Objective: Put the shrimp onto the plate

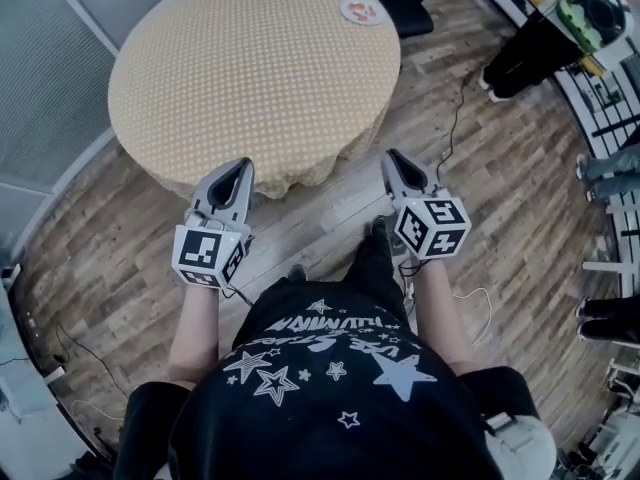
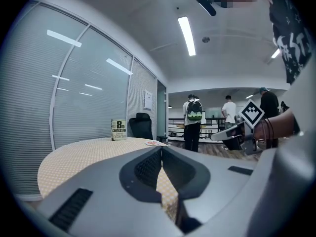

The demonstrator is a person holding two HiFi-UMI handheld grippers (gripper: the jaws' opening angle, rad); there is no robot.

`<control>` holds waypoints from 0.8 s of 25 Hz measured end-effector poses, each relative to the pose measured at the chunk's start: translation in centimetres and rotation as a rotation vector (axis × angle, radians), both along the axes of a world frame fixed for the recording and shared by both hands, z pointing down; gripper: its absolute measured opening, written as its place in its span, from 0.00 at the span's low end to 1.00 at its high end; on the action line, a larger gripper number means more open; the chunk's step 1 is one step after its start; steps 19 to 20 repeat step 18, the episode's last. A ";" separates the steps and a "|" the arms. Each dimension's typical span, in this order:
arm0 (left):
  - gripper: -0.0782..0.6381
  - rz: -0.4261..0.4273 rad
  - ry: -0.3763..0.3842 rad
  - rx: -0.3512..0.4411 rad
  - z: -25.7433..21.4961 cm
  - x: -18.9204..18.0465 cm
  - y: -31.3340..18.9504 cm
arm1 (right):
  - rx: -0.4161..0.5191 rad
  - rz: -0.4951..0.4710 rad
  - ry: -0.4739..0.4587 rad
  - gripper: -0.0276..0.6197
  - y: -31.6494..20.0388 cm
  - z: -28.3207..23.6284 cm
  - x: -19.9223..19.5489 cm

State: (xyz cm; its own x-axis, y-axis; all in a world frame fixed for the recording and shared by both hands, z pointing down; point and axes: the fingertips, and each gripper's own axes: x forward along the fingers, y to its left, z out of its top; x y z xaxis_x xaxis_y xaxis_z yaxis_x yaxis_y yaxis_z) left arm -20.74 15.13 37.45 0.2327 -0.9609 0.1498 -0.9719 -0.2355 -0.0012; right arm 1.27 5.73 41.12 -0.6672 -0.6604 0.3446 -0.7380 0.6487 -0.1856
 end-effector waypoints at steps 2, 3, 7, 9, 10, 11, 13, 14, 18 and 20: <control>0.12 0.006 0.002 -0.002 0.0 -0.5 0.8 | -0.014 0.021 0.007 0.12 1.5 0.1 0.1; 0.12 0.008 0.003 -0.001 -0.1 -0.6 1.0 | -0.018 0.026 0.012 0.12 2.1 0.2 0.3; 0.12 0.018 -0.014 0.016 -0.7 -0.2 2.0 | -0.028 0.032 0.026 0.12 4.1 0.4 1.3; 0.12 0.011 -0.027 0.028 -1.1 0.3 2.5 | -0.029 0.033 0.021 0.12 4.7 0.5 1.9; 0.12 0.007 -0.029 0.031 -1.3 0.5 2.9 | -0.029 0.032 0.015 0.12 4.9 0.5 2.0; 0.12 0.004 -0.029 0.032 -1.4 0.8 3.2 | -0.029 0.028 0.009 0.12 5.1 0.5 2.1; 0.12 0.001 -0.029 0.029 -1.5 1.7 3.8 | -0.030 0.012 -0.005 0.12 5.5 0.5 2.2; 0.12 0.000 -0.028 0.026 -1.5 2.3 4.1 | -0.032 0.002 -0.011 0.12 5.7 0.5 2.3; 0.12 -0.022 -0.034 0.017 -1.9 4.2 5.5 | -0.030 -0.036 -0.019 0.12 7.0 0.4 3.7; 0.12 -0.022 -0.034 0.017 -1.9 4.2 5.5 | -0.030 -0.036 -0.019 0.12 7.0 0.4 3.7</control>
